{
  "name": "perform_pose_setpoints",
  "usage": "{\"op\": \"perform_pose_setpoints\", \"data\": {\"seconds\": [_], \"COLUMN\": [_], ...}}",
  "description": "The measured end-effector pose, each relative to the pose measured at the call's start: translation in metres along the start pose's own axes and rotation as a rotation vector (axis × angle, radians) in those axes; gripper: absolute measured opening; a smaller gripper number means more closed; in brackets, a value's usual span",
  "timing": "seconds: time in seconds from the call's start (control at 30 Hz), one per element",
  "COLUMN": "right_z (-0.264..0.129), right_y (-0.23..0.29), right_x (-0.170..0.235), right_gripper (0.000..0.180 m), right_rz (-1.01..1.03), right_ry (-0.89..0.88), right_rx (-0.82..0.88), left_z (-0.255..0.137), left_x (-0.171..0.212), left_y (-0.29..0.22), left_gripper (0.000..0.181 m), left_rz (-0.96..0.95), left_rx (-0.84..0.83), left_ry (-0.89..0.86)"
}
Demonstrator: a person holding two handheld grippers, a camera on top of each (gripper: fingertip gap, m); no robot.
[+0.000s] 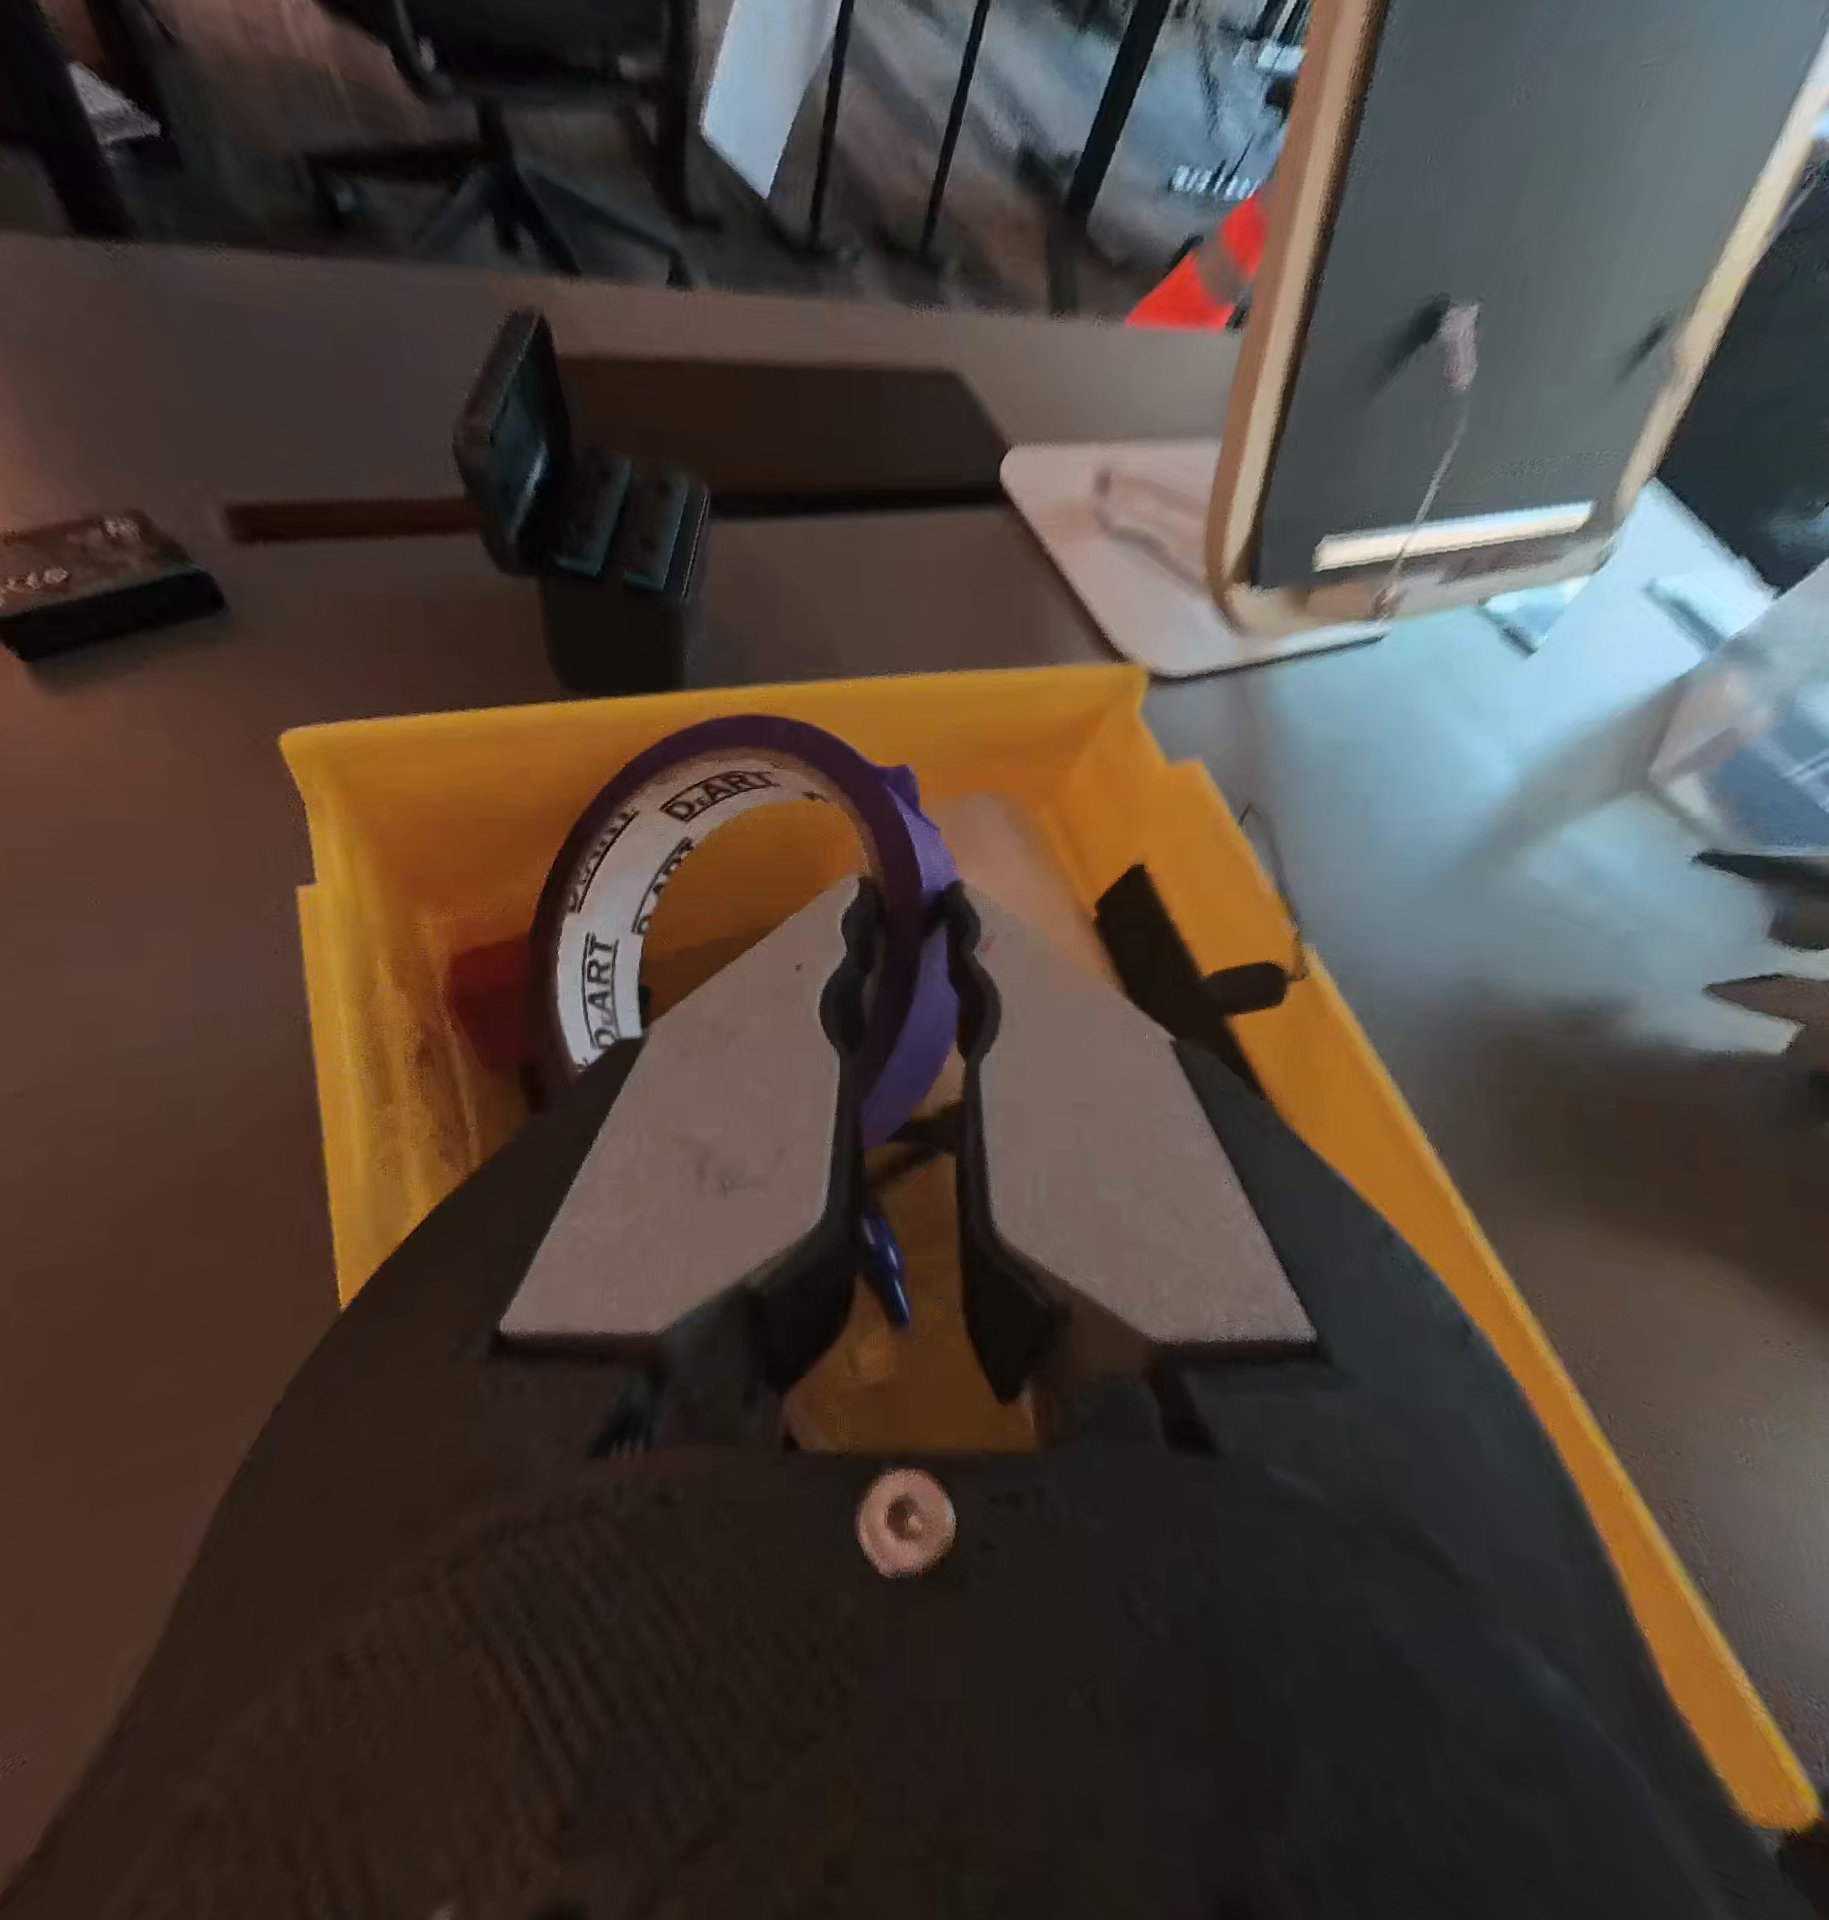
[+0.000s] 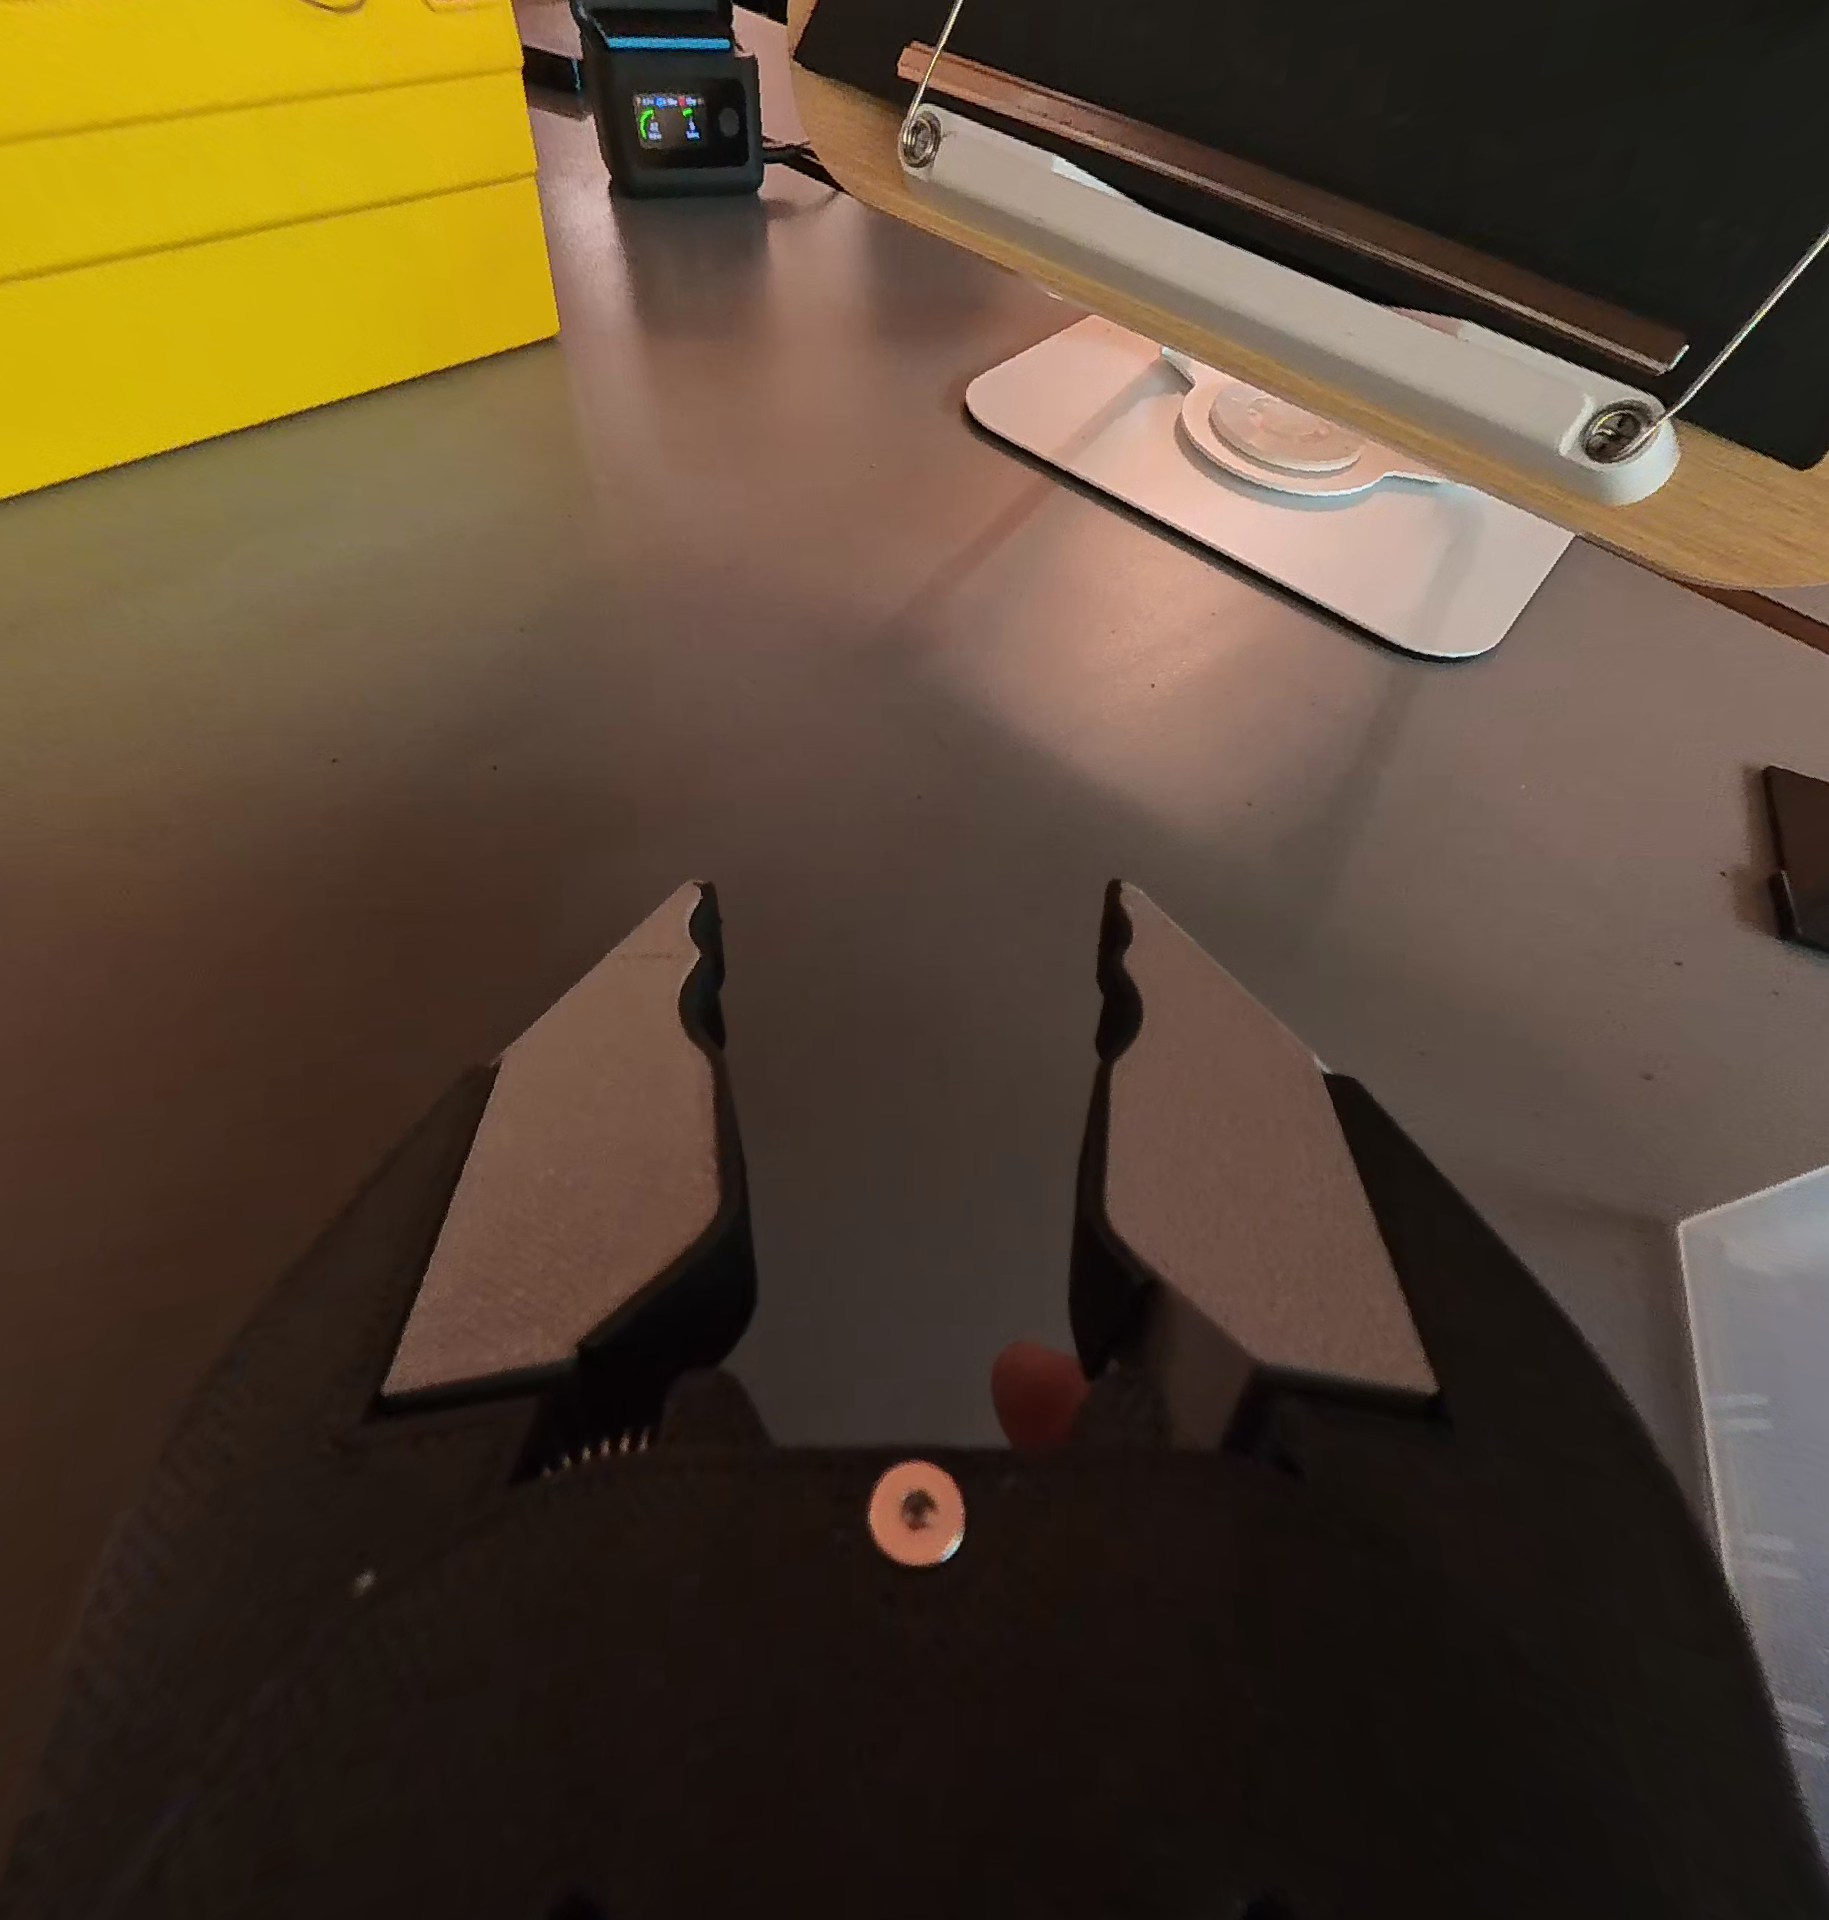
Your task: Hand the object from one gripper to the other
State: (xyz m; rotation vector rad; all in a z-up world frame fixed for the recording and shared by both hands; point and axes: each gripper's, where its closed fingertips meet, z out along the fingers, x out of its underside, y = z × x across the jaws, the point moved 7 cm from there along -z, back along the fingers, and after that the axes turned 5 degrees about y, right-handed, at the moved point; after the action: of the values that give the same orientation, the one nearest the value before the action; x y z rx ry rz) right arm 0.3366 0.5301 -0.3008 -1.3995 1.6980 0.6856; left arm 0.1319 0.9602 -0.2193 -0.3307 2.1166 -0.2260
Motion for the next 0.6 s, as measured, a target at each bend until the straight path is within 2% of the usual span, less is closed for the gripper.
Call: {"op": "perform_pose_setpoints", "data": {"seconds": [0.03, 0.17, 0.3, 0.47, 0.6], "right_z": [0.000, 0.000, 0.000, -0.002, -0.014], "right_y": [0.000, 0.000, 0.000, 0.005, 0.018], "right_x": [0.000, 0.000, 0.001, -0.001, -0.013], "right_gripper": [0.070, 0.069, 0.065, 0.069, 0.068], "right_rz": [0.000, 0.002, -0.002, -0.004, 0.029], "right_ry": [0.000, -0.004, 0.012, -0.015, -0.131], "right_rx": [0.000, -0.001, -0.002, -0.058, -0.246], "left_z": [-0.004, -0.017, -0.028, -0.037, -0.029], "left_x": [-0.003, -0.013, -0.023, -0.031, -0.002], "left_y": [-0.001, -0.008, -0.048, -0.133, -0.228], "left_gripper": [0.009, 0.008, 0.008, 0.008, 0.008], "left_rz": [-0.007, 0.037, 0.180, 0.410, 0.591], "left_rx": [-0.001, -0.030, 0.074, 0.236, 0.419], "left_ry": [-0.026, -0.097, -0.164, -0.251, -0.258]}}
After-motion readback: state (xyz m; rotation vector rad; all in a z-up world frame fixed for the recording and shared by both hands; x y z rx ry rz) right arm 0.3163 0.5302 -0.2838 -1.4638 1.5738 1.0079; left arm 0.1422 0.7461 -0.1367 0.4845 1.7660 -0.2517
